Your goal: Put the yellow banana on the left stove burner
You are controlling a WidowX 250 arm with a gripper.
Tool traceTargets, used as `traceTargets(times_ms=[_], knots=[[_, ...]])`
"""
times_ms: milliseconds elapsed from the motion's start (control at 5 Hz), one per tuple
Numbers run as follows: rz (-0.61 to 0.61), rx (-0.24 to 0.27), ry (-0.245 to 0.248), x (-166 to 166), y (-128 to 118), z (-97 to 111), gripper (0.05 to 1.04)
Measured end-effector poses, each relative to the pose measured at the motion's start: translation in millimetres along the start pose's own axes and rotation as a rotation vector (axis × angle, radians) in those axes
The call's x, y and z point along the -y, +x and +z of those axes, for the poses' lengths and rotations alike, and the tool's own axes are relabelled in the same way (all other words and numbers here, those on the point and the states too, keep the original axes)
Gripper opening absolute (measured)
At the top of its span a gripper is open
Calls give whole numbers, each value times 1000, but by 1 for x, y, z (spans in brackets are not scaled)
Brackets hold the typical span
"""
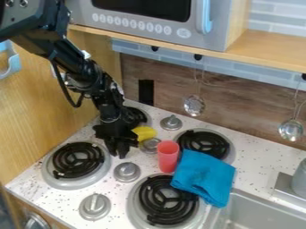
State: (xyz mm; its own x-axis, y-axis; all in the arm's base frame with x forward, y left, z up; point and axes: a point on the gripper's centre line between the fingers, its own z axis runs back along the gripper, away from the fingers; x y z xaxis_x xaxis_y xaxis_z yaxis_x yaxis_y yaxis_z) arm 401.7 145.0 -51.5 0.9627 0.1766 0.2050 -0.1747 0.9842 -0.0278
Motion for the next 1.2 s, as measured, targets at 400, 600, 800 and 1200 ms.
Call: traceTargets(times_ms=[400, 600, 800, 1200], knots=[[104, 57, -69, -4, -21, 55, 305], [165, 84, -44, -12, -44, 88, 305], [227, 72, 11, -23, -72, 95, 305], [322, 13, 170, -71, -113, 68, 305]])
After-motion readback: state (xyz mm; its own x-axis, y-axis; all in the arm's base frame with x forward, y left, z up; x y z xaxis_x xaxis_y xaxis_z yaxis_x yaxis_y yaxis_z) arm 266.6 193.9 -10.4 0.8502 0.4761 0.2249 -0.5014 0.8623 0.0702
